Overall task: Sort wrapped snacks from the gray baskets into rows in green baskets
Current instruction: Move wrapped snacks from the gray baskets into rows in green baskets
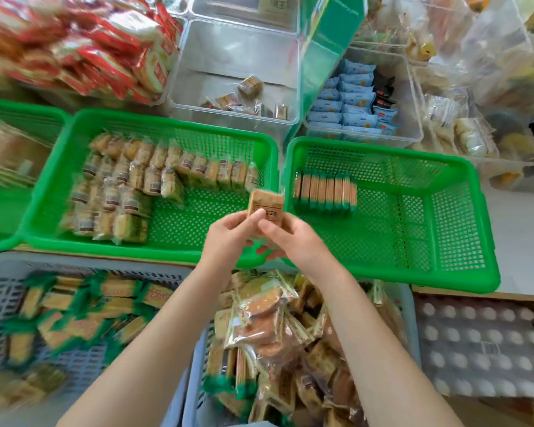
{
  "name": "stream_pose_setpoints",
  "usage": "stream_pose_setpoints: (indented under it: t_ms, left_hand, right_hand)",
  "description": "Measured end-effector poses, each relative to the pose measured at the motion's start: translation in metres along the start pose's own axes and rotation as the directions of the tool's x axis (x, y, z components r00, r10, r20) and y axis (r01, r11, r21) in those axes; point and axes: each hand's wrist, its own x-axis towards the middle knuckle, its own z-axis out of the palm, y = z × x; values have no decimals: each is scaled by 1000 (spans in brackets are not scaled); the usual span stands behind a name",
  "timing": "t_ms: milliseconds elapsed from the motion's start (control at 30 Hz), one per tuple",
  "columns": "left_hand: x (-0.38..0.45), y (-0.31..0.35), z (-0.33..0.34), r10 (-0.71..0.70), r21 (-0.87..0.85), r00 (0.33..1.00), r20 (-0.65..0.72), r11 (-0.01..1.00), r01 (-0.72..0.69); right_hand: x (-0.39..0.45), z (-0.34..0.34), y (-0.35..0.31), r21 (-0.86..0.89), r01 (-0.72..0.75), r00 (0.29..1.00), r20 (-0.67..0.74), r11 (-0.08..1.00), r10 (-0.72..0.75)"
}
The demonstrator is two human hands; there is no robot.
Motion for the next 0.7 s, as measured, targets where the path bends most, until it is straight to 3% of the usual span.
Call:
stream_pose_setpoints:
  t_ms: [100, 167, 267, 333, 400, 700]
  left_hand:
    - [3, -3, -47, 58, 88, 996, -67, 995, -52]
    - [11, -13, -90, 154, 355, 980, -128, 930, -100]
    - [22, -37, -164, 246, 824, 956, -160, 567, -8]
    - [29, -49, -201, 206, 949, 971, -122, 310, 53]
    - [36, -55, -219, 127, 984, 990, -56, 174, 34]
    - [42, -56, -231, 91, 986, 995, 47, 155, -61]
  right_hand:
    - [17, 45, -1, 33, 19, 999, -45, 999, -18]
    - [32, 67, 0, 0, -10, 992, -129, 1000, 10]
    - [57, 95, -1, -24, -119, 972, -206, 993, 111]
    - [76, 112, -4, -86, -195, 955, -243, 977, 169]
    - [96, 128, -8, -192, -226, 935, -317, 955, 158]
    - [156, 176, -16, -287, -157, 804, -593, 945, -47]
